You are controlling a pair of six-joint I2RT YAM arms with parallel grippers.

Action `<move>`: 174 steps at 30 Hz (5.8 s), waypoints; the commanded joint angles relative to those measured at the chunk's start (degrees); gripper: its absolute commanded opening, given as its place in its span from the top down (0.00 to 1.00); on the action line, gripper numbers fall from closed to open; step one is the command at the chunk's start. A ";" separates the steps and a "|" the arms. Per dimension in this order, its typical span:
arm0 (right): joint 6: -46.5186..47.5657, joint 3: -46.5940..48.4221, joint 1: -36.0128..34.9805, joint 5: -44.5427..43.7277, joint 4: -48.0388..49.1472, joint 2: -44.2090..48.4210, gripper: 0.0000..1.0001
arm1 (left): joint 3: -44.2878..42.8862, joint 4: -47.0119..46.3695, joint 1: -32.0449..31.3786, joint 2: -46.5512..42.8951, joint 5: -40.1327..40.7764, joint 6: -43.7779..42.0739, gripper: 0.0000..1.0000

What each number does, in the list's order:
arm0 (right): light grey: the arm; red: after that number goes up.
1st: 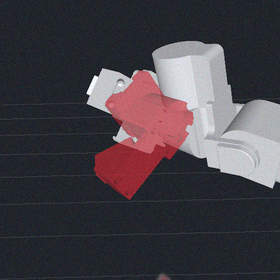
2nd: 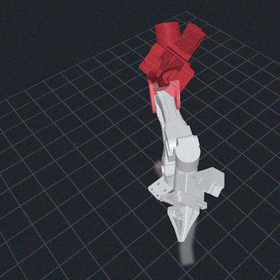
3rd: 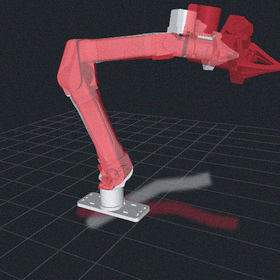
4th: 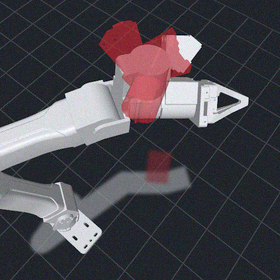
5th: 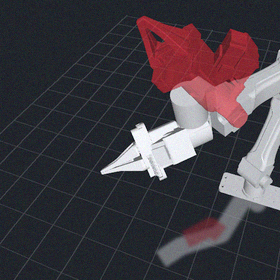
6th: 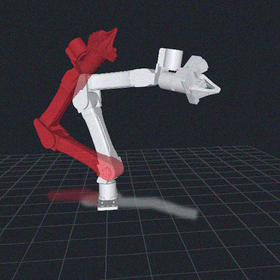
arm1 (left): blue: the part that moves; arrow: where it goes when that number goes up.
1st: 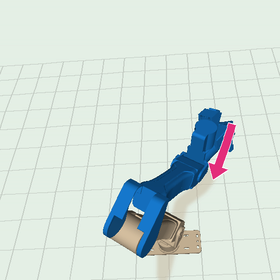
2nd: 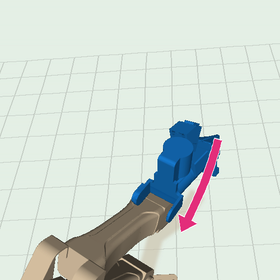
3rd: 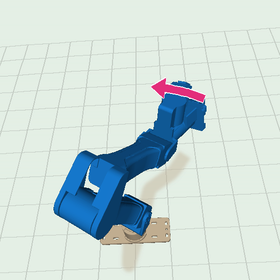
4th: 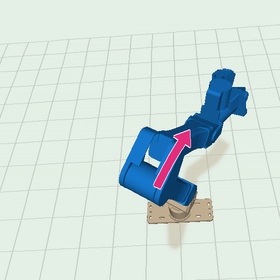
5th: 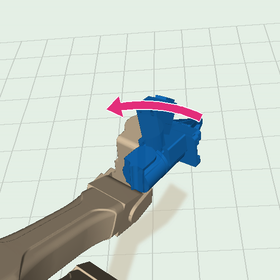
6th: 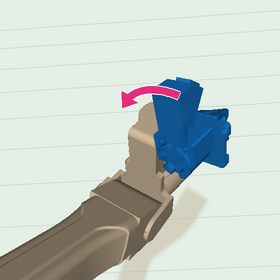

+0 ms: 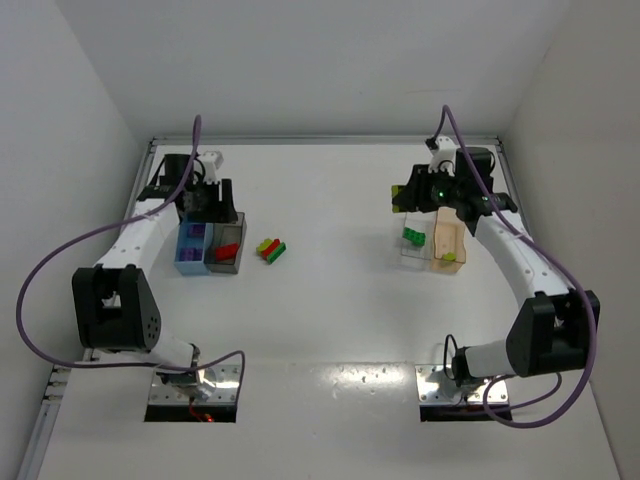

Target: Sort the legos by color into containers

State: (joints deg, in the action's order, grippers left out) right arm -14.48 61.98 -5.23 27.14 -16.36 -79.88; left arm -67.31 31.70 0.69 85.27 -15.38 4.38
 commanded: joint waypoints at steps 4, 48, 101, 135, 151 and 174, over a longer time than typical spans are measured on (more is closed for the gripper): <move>1.30 2.27 0.93 0.46 1.33 2.01 1.00 | 0.42 -0.68 2.30 4.98 1.40 2.47 0.77; 13.50 0.69 9.27 -7.61 -5.69 -0.46 1.00 | -4.67 -11.14 1.42 -16.54 -25.64 8.12 0.50; 18.35 2.45 15.34 10.30 -15.19 1.21 0.30 | -28.73 34.06 -11.32 19.82 -23.55 -59.45 0.14; 17.82 2.45 15.34 10.83 -15.72 -0.98 0.30 | -8.37 20.33 -12.99 18.87 -14.51 -93.67 0.12; 17.82 1.92 15.34 10.31 -15.19 -2.04 0.29 | -9.50 17.43 -14.75 24.41 -14.51 -94.73 0.10; 13.88 -0.01 12.10 17.15 -14.32 -2.57 0.29 | -6.08 12.86 -15.28 19.50 -23.37 -79.12 0.64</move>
State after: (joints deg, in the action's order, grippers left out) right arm 2.28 63.26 9.06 38.87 -32.45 -82.35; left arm -73.47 45.98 -14.04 110.24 -30.81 -82.26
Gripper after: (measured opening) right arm 0.710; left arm 0.591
